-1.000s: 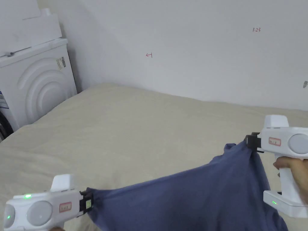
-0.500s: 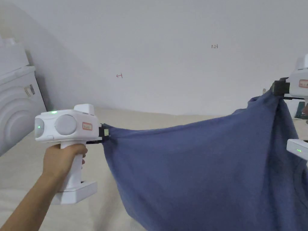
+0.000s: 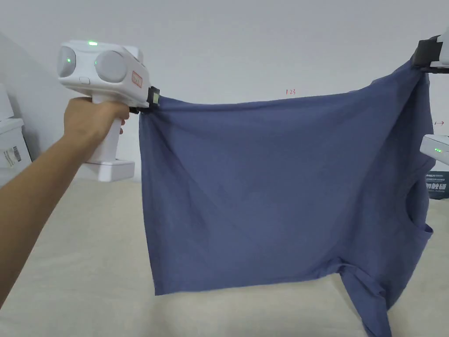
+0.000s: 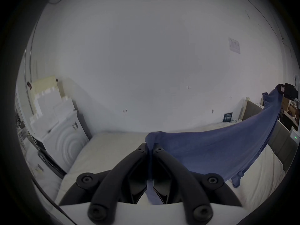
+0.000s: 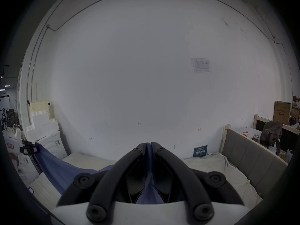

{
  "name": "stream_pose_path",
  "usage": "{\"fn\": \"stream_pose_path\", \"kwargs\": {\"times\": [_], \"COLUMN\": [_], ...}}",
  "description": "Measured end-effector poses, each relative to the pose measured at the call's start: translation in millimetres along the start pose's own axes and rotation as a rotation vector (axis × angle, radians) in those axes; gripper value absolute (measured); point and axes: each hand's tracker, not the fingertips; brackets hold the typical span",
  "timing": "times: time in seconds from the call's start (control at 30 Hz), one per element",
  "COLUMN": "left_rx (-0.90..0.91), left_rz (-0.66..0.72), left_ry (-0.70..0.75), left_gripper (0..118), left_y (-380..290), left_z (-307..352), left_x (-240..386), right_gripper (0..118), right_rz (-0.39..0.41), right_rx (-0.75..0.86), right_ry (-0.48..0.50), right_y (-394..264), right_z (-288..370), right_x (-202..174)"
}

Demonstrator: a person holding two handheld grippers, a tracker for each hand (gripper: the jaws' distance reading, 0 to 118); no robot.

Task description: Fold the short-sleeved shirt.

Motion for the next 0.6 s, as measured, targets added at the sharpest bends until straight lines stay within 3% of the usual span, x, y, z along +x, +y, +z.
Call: {"fn": "stream_pose_path", "kwargs": {"times": [0.27,0.6], "left_rx": [0.038,-0.132], "left_rz": [-0.035,-0.057], "left_ry": [0.045,0.019], "left_gripper": [2,2], "left_y": [16.7,-102.3], "left_z": [-9.3,-42.2], "left_x": [-13.2,-13.2], "right_gripper": [5,5], "right_rz": [0.036,0.069], "right_rx": [-0.004,-0.133], "right_ry": [0.008,0.036], "right_y": [-17.1,-118.2], "right_z": [-21.0,-12.6], "right_x": [-4.6,-19.4]}}
